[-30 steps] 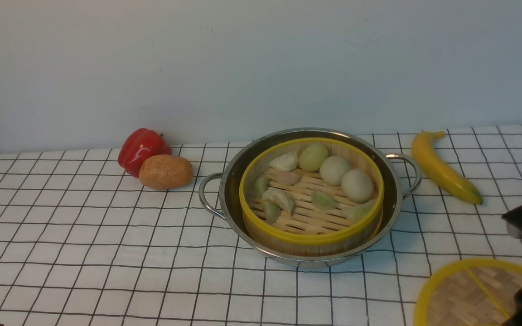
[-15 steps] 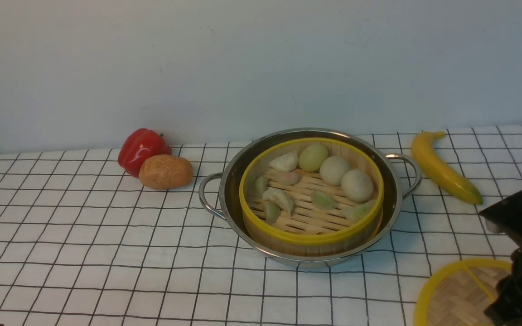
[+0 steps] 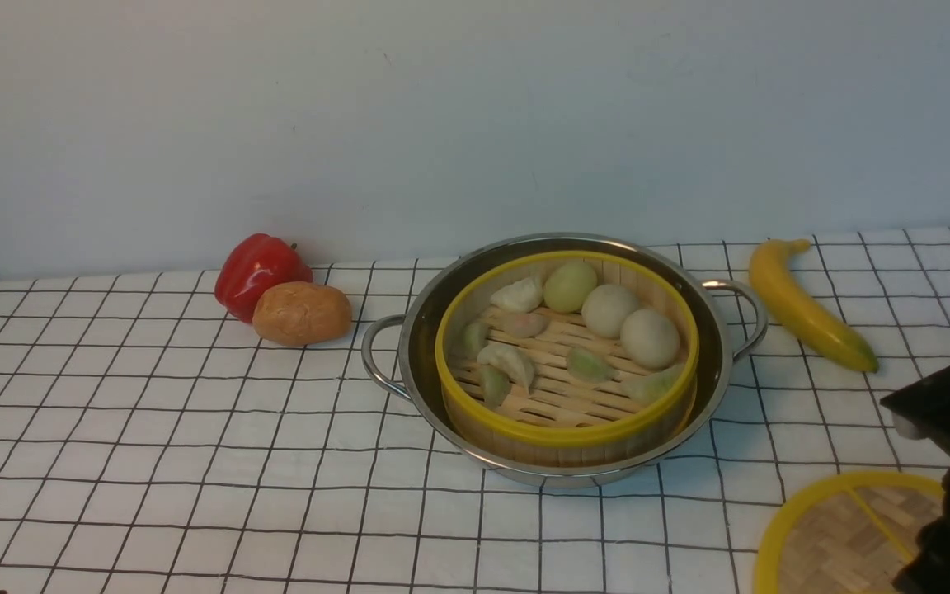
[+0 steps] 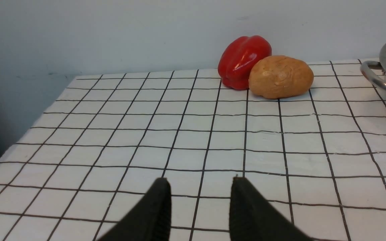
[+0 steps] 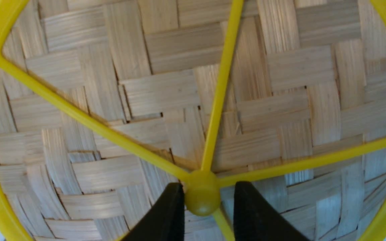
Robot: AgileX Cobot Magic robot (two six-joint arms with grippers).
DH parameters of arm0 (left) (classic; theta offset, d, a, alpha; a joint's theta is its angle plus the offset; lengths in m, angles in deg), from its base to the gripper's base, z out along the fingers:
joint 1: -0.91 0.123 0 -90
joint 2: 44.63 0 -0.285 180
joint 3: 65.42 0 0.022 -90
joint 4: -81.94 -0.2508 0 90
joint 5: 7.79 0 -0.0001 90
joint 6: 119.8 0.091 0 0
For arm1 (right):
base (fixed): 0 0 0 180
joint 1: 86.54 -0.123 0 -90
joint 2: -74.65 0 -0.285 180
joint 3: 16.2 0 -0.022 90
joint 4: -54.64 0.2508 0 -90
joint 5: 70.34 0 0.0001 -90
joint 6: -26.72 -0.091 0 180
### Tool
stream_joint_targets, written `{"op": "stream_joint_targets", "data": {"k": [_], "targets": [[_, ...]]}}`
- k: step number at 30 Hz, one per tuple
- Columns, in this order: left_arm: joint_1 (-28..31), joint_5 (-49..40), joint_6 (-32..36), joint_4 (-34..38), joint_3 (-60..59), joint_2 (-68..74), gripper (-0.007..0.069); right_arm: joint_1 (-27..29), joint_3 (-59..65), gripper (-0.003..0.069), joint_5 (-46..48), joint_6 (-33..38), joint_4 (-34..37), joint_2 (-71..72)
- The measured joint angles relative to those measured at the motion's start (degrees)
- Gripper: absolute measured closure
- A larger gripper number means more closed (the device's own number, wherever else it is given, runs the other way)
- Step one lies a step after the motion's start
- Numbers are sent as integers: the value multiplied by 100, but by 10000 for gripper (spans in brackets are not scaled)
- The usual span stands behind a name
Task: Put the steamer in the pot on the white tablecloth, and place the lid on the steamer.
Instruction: 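Move the gripper down to the bamboo steamer lid and grasp its center knob, then place the bamboo steamer lid onto the steamer basket in the pot with the right gripper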
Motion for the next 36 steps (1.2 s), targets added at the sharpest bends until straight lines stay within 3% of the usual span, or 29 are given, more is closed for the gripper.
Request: {"op": "stream_joint_targets", "data": {"k": [9,13,22,31,36], "targets": [[0,0,0,0,0,0,382,0,0,437,-147,-7,6,0],[0,0,0,0,0,0,382,0,0,519,-131,-22,61,0],[0,0,0,0,0,0,382,0,-141,519,132,-27,79,7],[0,0,0,0,0,0,382,0,-1937,519,1444,178,54,685],[0,0,0,0,0,0,382,-128,-3002,519,1534,1056,875,630]]}}
